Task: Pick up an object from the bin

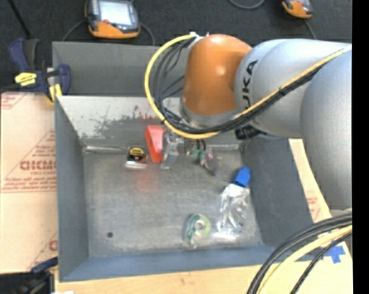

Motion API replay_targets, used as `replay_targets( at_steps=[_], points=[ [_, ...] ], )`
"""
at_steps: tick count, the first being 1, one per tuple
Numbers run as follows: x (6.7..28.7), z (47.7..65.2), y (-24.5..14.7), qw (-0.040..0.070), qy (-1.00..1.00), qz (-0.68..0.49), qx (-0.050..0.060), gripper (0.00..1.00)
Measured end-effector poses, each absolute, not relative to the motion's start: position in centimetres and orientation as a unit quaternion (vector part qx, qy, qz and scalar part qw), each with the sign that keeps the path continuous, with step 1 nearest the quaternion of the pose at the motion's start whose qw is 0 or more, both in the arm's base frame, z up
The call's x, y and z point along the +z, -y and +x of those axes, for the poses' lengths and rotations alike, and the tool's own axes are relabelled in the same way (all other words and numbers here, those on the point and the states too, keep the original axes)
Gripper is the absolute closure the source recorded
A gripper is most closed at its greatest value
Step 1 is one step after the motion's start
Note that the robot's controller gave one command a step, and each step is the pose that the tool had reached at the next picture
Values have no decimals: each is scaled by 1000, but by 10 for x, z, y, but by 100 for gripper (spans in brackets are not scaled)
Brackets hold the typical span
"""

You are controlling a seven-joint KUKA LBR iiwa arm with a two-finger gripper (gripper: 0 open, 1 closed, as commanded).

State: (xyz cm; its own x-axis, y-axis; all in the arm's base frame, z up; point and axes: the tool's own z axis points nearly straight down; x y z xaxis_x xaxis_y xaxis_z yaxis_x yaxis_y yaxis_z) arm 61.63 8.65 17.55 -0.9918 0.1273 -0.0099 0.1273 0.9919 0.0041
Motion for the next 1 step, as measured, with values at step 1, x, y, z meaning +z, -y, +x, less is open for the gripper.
replay_targets(
  at_steps=[1],
  points=[
    [243, 611, -80, 6, -998, 67, 1, 100]
  ],
)
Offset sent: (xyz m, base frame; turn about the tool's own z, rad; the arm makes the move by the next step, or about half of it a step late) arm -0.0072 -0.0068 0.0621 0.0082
